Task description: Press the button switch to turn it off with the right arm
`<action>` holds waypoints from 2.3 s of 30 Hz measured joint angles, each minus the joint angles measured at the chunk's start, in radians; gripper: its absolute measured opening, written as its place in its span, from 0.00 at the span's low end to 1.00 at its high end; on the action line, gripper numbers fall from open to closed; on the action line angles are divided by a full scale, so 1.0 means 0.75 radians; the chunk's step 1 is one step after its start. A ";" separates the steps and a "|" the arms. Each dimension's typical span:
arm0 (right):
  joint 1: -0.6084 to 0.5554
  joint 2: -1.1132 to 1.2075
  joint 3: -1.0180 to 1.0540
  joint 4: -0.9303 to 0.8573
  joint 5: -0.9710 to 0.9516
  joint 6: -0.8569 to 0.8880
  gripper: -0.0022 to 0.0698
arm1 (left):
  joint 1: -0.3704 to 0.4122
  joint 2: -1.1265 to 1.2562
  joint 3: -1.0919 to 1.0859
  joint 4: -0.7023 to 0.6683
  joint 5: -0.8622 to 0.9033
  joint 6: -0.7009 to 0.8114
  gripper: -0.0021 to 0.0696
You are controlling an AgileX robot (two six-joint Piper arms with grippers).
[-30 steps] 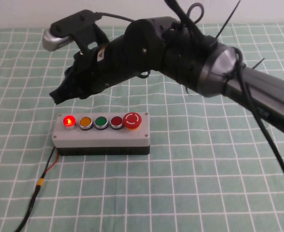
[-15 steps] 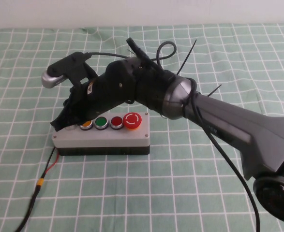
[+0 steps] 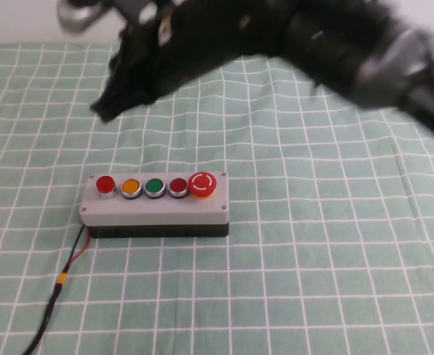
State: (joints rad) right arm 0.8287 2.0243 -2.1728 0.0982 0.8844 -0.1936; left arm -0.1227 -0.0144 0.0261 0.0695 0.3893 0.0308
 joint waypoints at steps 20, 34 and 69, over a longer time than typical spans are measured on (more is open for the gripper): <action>0.000 -1.155 1.171 -0.058 -0.243 0.102 0.01 | 0.000 0.000 0.000 0.000 0.000 0.000 0.02; 0.000 -1.509 1.548 0.127 -0.007 0.109 0.01 | 0.000 0.000 0.000 0.000 0.000 0.000 0.02; -0.874 -2.637 2.418 0.002 -0.486 0.042 0.01 | 0.000 0.000 0.000 0.000 0.002 0.000 0.02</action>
State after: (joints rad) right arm 0.1731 0.0461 -0.3589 0.0997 0.5197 -0.1623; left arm -0.1227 -0.0144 0.0261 0.0695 0.3911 0.0308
